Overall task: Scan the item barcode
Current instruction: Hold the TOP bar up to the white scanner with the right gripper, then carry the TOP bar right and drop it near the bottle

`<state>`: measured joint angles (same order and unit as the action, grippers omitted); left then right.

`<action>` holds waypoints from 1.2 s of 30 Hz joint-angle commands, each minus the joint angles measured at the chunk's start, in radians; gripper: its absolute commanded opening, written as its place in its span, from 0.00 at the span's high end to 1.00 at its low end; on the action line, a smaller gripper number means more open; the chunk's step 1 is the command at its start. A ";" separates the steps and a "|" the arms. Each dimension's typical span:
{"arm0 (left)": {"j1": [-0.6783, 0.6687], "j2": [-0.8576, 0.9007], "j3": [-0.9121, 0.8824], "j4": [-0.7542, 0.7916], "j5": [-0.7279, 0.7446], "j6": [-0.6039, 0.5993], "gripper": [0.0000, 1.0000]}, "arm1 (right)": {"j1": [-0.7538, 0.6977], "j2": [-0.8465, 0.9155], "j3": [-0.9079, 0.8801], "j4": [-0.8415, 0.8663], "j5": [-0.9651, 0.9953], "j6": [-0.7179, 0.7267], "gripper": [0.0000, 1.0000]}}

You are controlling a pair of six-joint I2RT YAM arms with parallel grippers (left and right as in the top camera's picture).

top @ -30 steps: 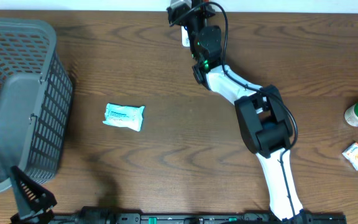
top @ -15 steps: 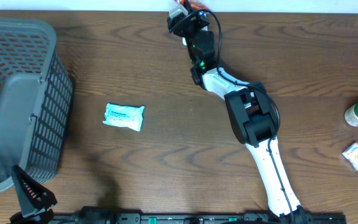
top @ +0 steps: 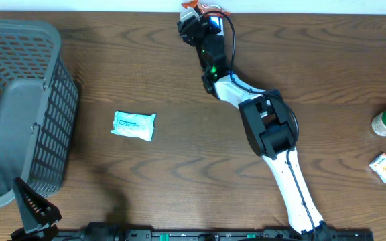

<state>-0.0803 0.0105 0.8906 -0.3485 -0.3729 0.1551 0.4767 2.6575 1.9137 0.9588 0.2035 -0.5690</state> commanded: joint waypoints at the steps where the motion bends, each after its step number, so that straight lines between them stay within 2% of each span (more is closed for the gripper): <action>1: 0.003 -0.007 0.002 0.002 -0.007 0.010 0.16 | 0.022 -0.008 0.015 0.090 0.059 -0.041 0.99; 6: 0.003 -0.007 0.003 0.022 -0.007 0.010 0.16 | 0.039 -0.083 0.015 0.214 0.167 -0.244 0.99; 11: 0.003 -0.007 0.002 0.035 -0.007 0.009 0.16 | 0.043 -0.215 0.015 0.183 0.277 -0.426 0.99; 16: 0.003 -0.007 0.002 0.029 -0.007 0.009 0.16 | 0.011 -0.390 0.015 -0.069 0.433 -0.616 0.99; 20: 0.003 -0.007 0.002 -0.018 -0.006 0.009 0.16 | -0.062 -0.546 0.015 -0.444 0.597 -0.648 0.99; 24: 0.003 -0.007 0.002 -0.078 -0.006 0.009 0.16 | -0.180 -0.654 0.015 -0.827 0.673 -0.465 0.99; 27: 0.003 -0.007 0.002 -0.111 -0.006 0.009 0.16 | -0.293 -0.705 0.015 -1.163 0.641 -0.233 0.99; 31: 0.003 -0.007 0.002 -0.148 -0.006 0.008 0.16 | -0.446 -0.713 0.014 -1.593 0.355 0.127 0.99; 34: 0.003 -0.007 0.002 -0.175 -0.006 0.008 0.16 | -0.550 -0.687 0.001 -1.752 0.058 0.320 0.99; 36: 0.003 -0.007 0.002 -0.186 -0.006 0.008 0.16 | -0.603 -0.660 -0.005 -1.799 -0.032 0.393 0.99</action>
<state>-0.0799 0.0101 0.8906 -0.5278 -0.3733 0.1577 -0.0841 1.9717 1.9182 -0.8131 0.4477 -0.4473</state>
